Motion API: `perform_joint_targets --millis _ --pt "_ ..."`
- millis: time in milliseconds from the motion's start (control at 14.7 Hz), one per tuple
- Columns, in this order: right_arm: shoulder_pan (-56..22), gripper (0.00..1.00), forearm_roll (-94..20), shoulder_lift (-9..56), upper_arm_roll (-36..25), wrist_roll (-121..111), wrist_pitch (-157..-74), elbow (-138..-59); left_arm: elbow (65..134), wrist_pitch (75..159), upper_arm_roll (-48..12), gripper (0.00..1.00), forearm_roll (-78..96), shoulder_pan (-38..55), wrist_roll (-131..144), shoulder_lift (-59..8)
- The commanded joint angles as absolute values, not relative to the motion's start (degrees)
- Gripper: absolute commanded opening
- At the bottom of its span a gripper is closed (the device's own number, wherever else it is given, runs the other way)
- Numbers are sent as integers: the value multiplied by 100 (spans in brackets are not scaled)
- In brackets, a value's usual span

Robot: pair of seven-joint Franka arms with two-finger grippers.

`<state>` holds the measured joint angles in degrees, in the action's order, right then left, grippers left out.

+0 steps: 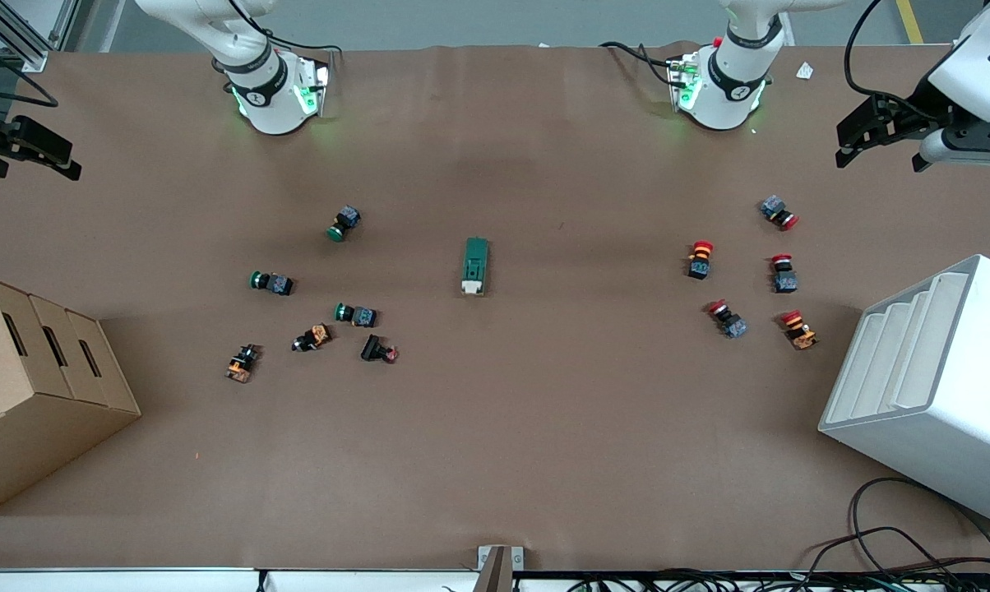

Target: Close load switch with both arms

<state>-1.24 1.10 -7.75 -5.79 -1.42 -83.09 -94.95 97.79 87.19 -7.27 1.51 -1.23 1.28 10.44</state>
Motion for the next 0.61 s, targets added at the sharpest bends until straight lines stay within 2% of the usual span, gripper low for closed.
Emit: perform_joint_targets --millis 0,544 --pt "62 100 132 -896 -475 -202 -8464 -9686 9774 8807 -721 100 220 -106 26 1046" --pt "18 100 141 -896 -448 -211 -8499 -9668 9378 8798 -721 100 211 -88 -26 642"
